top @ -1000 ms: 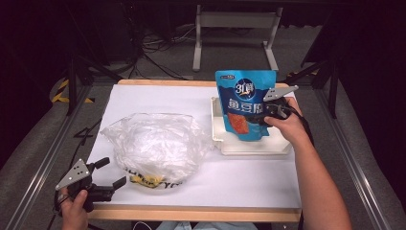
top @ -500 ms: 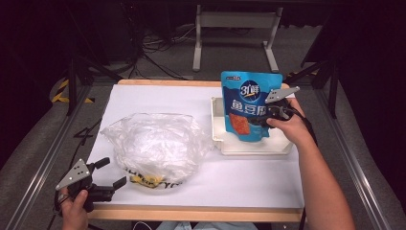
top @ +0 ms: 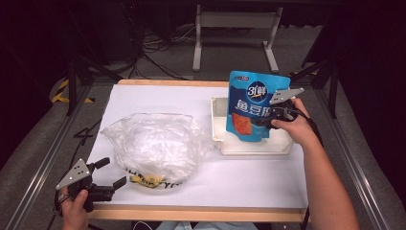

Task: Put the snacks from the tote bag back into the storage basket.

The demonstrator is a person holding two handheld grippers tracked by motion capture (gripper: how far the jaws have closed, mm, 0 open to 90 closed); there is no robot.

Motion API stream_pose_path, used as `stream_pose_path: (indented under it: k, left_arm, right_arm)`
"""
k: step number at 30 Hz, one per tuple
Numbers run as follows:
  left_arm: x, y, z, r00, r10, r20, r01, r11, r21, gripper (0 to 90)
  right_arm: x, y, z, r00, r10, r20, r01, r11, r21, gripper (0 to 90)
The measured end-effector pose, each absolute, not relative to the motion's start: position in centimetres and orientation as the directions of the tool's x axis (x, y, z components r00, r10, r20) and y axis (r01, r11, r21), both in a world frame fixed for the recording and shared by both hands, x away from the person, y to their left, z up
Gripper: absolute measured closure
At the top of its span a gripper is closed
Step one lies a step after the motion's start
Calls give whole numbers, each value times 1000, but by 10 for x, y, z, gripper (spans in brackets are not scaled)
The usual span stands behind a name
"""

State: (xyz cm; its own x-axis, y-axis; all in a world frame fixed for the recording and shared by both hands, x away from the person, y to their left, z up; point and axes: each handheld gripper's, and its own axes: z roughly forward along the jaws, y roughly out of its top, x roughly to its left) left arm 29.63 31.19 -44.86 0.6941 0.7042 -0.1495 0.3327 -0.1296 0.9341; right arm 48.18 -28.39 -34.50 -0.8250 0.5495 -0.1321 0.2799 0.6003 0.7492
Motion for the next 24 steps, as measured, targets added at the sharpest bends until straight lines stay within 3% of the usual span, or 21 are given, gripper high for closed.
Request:
stream_pose_path:
  k: [8,18,24]
  left_arm:
    - [297,312,-449,692,706,-148,334,-133,933,20]
    - [297,312,-449,690,709,-150,339,-132,932,20]
    - [297,312,-449,689,709,-150,339,-133,931,20]
  right_arm:
    - [478,-294,-345,-817,558,-144,287,611,738,378]
    - [472,-305,-351,-794,594,-128,319,586,745,268]
    - [469,-305,-352,-773,627,-99,353,554,754,141]
